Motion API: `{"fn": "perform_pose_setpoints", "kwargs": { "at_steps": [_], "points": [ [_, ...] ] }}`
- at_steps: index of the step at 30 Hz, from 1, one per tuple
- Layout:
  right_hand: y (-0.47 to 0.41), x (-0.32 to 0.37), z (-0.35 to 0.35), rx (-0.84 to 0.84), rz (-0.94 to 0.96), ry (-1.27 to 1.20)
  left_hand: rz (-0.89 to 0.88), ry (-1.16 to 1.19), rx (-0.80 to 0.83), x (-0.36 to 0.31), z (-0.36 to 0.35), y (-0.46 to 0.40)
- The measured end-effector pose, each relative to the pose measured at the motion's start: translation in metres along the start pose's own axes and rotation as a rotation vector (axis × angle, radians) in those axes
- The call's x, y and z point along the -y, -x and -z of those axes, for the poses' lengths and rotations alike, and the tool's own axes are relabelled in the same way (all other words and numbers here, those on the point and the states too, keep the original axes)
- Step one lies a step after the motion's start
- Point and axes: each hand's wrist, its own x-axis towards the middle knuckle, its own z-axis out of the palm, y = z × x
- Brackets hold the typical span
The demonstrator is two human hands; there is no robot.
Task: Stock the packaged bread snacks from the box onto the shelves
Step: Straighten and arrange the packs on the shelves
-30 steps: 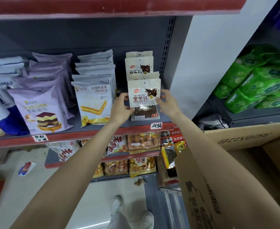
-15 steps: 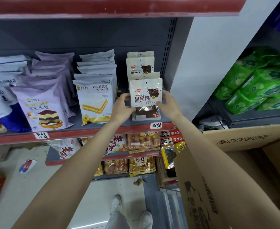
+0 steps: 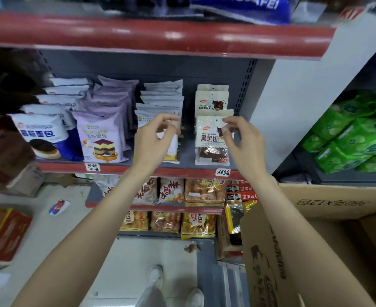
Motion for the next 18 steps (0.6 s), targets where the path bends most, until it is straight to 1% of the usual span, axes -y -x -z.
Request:
{"fn": "perform_pose_setpoints", "kwargs": {
  "at_steps": [2, 3, 6, 7, 9, 11, 13, 16, 18],
  "points": [
    [0.0, 0.027, 0.006, 0.057, 0.097, 0.044, -0.054, -0.041, 0.006, -0.018, 0.031, 0.008],
    [-0.001, 0.041, 0.007, 0.12, 0.13, 0.081, -0.081, -0.091, 0.059, -0.025, 0.048, 0.012],
    [-0.008, 0.083, 0.007, 0.433, 0.219, 0.205, -0.154, -0.409, 0.293, -0.037, 0.104, 0.017],
    [-0.013, 0.099, 0.006, 0.532, 0.254, 0.224, -0.181, -0.507, 0.327, -0.038, 0.123, 0.016],
    [-0.023, 0.136, 0.004, 0.649, 0.316, 0.196, -0.225, -0.581, 0.322, -0.038, 0.165, 0.012],
    [-0.035, 0.177, -0.001, 0.666, 0.381, 0.108, -0.254, -0.551, 0.274, -0.038, 0.208, 0.006],
    [-0.049, 0.219, -0.01, 0.632, 0.418, -0.012, -0.293, -0.479, 0.188, -0.035, 0.249, -0.002],
    [-0.068, 0.279, -0.032, 0.527, 0.421, -0.173, -0.366, -0.364, 0.029, -0.029, 0.31, -0.019],
    [-0.082, 0.315, -0.051, 0.44, 0.41, -0.219, -0.409, -0.314, -0.058, -0.023, 0.346, -0.034]
  ]
}}
